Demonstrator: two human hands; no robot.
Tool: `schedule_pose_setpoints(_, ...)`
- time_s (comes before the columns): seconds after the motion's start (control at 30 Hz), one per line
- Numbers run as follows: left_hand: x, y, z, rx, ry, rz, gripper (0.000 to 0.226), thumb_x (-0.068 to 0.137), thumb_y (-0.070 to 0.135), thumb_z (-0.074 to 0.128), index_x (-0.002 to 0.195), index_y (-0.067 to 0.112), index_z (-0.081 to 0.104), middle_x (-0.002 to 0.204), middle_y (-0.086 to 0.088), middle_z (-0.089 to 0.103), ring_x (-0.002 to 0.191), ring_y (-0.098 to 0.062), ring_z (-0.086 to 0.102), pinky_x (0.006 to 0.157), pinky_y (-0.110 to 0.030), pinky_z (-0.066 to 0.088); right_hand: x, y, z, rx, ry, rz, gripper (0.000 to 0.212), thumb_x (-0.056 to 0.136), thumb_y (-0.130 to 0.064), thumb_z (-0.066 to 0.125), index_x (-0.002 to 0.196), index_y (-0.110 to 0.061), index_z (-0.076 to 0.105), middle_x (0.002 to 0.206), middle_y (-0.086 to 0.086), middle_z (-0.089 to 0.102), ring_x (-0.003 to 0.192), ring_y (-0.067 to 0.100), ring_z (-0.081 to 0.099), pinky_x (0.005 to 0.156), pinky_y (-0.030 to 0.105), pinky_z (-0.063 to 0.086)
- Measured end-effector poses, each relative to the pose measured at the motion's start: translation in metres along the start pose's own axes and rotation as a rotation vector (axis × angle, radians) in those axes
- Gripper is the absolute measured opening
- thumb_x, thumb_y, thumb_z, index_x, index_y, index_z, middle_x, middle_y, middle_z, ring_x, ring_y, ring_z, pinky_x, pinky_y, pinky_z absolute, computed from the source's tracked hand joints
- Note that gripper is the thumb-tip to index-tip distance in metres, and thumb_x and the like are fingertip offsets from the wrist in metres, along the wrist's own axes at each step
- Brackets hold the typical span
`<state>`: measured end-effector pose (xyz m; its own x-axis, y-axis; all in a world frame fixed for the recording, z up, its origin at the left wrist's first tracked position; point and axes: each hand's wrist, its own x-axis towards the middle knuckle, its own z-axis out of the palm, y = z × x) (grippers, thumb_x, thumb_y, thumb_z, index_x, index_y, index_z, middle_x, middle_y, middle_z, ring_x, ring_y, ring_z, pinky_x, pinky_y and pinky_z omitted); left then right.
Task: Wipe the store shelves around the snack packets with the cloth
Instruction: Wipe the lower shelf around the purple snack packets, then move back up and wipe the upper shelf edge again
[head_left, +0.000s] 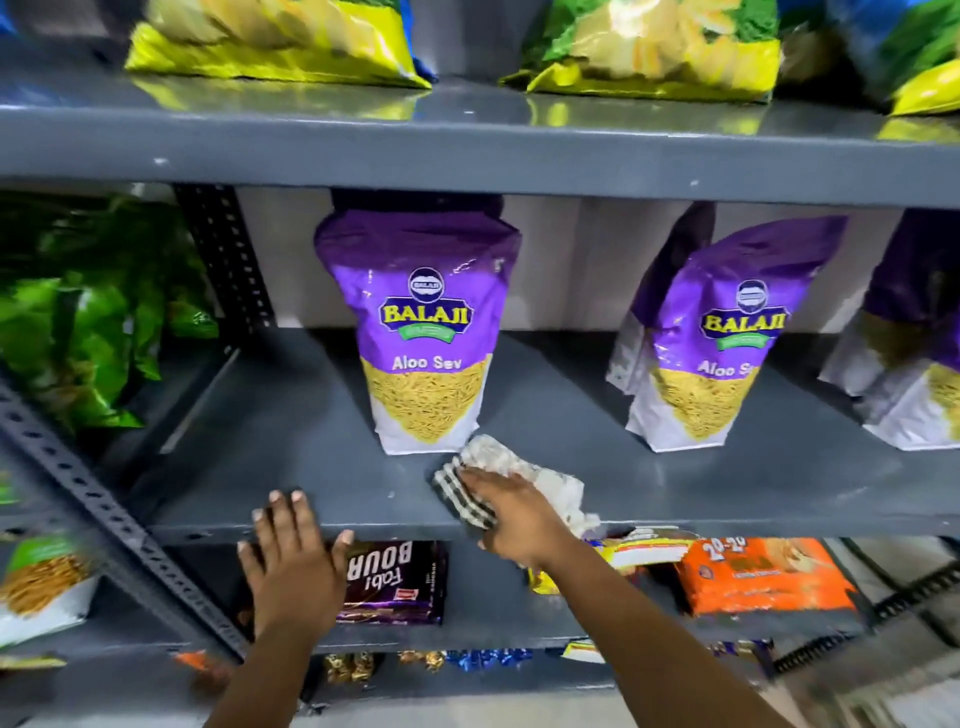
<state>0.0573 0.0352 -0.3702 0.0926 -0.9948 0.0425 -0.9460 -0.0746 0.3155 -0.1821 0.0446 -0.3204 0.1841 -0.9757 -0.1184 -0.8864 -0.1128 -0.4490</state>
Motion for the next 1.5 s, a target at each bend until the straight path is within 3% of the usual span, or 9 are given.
schedule_pose_setpoints(0.33, 0.0, -0.008, -0.004, -0.027, -0.019, 0.054, 0.073, 0.091, 0.05, 0.024, 0.13, 0.017, -0.028, 0.15, -0.009, -0.025, 0.141, -0.03, -0.018, 0.114, -0.05, -0.006, -0.012, -0.055, 0.024, 0.202, -0.016, -0.045, 0.065, 0.079, 0.008, 0.052, 0.134, -0.025, 0.045, 0.141, 0.003, 0.052, 0.128, 0.022, 0.049, 0.106, 0.033, 0.043)
schedule_pose_setpoints(0.53, -0.001, -0.005, -0.016, 0.149, 0.004, 0.087, 0.069, 0.092, 0.052, 0.013, 0.143, 0.012, -0.012, 0.156, -0.012, -0.008, 0.143, -0.03, -0.008, 0.115, -0.048, -0.005, -0.065, -0.052, 0.026, 0.536, -0.266, 0.22, 0.022, 0.088, 0.0, 0.051, 0.099, -0.02, 0.052, 0.101, 0.0, 0.06, 0.089, 0.011, 0.051, 0.061, 0.013, 0.037)
schedule_pose_setpoints(0.7, 0.0, 0.025, -0.042, 0.103, 0.12, 0.32, 0.077, 0.089, 0.055, 0.001, 0.135, 0.002, 0.032, 0.142, -0.019, 0.041, 0.135, -0.029, 0.021, 0.112, -0.035, -0.018, -0.093, -0.041, -0.032, 0.946, -0.104, 0.346, 0.023, 0.058, -0.002, 0.056, 0.076, -0.015, 0.063, 0.061, -0.007, 0.065, 0.06, 0.006, 0.059, 0.058, 0.017, 0.046)
schedule_pose_setpoints(0.9, 0.007, 0.124, -0.146, -0.044, 0.593, 0.514, 0.074, 0.092, 0.053, 0.007, 0.137, -0.004, 0.021, 0.144, -0.024, 0.03, 0.134, -0.033, 0.011, 0.113, -0.038, -0.008, -0.13, -0.063, -0.192, 1.393, -0.042, 0.006, 0.034, 0.057, 0.001, 0.061, 0.088, -0.008, 0.073, 0.079, 0.014, 0.077, 0.064, 0.024, 0.072, 0.058, 0.03, 0.061)
schedule_pose_setpoints(1.07, 0.013, 0.186, -0.237, -0.21, 0.884, 0.571, 0.071, 0.092, 0.052, 0.012, 0.14, 0.0, 0.009, 0.148, -0.025, 0.018, 0.137, -0.032, 0.006, 0.112, -0.037, -0.01, -0.148, -0.104, -0.306, 1.216, 0.288, -0.291, 0.028, 0.073, -0.001, 0.05, 0.095, -0.011, 0.063, 0.078, 0.002, 0.076, 0.067, 0.013, 0.071, 0.066, 0.023, 0.059)
schedule_pose_setpoints(1.23, 0.033, 0.206, -0.267, -0.272, 0.868, 0.507, 0.073, 0.087, 0.046, 0.024, 0.142, 0.001, 0.008, 0.153, -0.022, 0.011, 0.142, -0.034, 0.009, 0.114, -0.045, -0.002, -0.11, -0.133, -0.368, 0.66, 0.897, -0.351, 0.031, 0.087, 0.007, 0.046, 0.078, -0.02, 0.057, 0.072, -0.003, 0.067, 0.065, 0.004, 0.061, 0.065, 0.018, 0.052)
schedule_pose_setpoints(1.3, 0.033, 0.207, -0.267, -0.241, 0.88, 0.496, 0.072, 0.086, 0.046, 0.022, 0.143, 0.003, 0.009, 0.153, -0.02, 0.013, 0.142, -0.034, 0.01, 0.113, -0.045, -0.002, -0.085, -0.133, -0.369, 0.301, 0.87, -0.322, 0.025, 0.088, 0.003, 0.051, 0.103, -0.013, 0.062, 0.094, 0.003, 0.058, 0.079, 0.008, 0.053, 0.069, 0.009, 0.042)
schedule_pose_setpoints(1.37, 0.033, 0.206, -0.267, -0.229, 0.886, 0.499, 0.072, 0.086, 0.046, 0.022, 0.143, 0.004, 0.01, 0.154, -0.019, 0.013, 0.142, -0.033, 0.01, 0.113, -0.041, -0.005, -0.062, -0.125, -0.354, 0.03, 0.6, -0.265, 0.035, 0.092, -0.001, 0.049, 0.125, -0.01, 0.055, 0.109, 0.008, 0.058, 0.091, 0.01, 0.051, 0.063, 0.005, 0.036)
schedule_pose_setpoints(1.5, 0.035, 0.205, -0.266, -0.216, 0.896, 0.49, 0.071, 0.087, 0.046, 0.023, 0.143, 0.003, 0.011, 0.153, -0.019, 0.013, 0.141, -0.033, 0.012, 0.112, -0.04, -0.004, -0.041, -0.122, -0.328, -0.174, 0.253, -0.24, 0.038, 0.095, -0.003, 0.043, 0.131, -0.014, 0.05, 0.144, 0.006, 0.046, 0.13, 0.022, 0.042, 0.102, 0.025, 0.032)
